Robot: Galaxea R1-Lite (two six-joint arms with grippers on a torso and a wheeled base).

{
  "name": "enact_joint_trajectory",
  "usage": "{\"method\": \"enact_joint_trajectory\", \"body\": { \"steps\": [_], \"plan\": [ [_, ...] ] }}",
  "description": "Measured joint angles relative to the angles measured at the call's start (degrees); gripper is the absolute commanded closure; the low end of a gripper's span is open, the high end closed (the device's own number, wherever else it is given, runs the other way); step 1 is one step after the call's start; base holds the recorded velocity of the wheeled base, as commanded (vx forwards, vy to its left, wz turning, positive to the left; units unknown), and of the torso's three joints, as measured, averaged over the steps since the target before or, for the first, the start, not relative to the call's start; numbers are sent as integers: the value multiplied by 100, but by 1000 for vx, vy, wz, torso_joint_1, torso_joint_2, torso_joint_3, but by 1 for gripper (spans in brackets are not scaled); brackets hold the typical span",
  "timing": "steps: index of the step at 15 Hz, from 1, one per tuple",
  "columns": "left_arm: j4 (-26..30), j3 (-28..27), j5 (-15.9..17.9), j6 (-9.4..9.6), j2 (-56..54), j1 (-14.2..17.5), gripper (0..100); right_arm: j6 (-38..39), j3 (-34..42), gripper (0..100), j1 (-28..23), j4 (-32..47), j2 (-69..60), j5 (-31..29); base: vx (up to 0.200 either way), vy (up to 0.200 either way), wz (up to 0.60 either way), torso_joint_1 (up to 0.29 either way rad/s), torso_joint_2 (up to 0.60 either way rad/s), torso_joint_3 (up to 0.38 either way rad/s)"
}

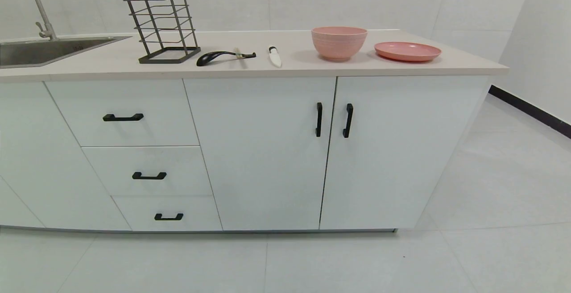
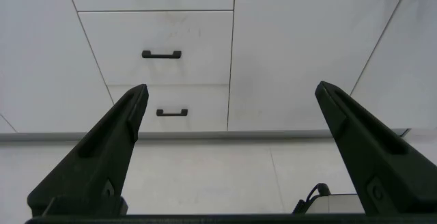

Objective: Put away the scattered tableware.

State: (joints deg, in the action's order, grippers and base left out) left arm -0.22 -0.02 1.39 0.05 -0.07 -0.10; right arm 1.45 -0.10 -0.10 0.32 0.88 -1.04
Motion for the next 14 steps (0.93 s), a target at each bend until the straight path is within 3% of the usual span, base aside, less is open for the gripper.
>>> {"method": "enact_joint_trajectory", "body": {
  "steps": [3,5,7,10,14],
  "plan": [
    [-7,2,11,-18,0,0,0,55,2,100,0,-351,2,96,0,0,0,0,0,0],
    [-10,2,11,-16,0,0,0,22,-59,100,0,-1131,2,304,0,0,0,0,0,0],
    [-10,2,11,-16,0,2,0,10,-389,100,0,-929,24,579,0,0,0,0,0,0],
    [-2,2,9,11,0,0,0,-11,-1470,100,128,-110,466,883,0,0,0,0,0,0],
    [-2,0,5,46,0,0,0,-107,-2087,100,801,230,1744,1097,0,0,0,0,0,0]
  ]
}}
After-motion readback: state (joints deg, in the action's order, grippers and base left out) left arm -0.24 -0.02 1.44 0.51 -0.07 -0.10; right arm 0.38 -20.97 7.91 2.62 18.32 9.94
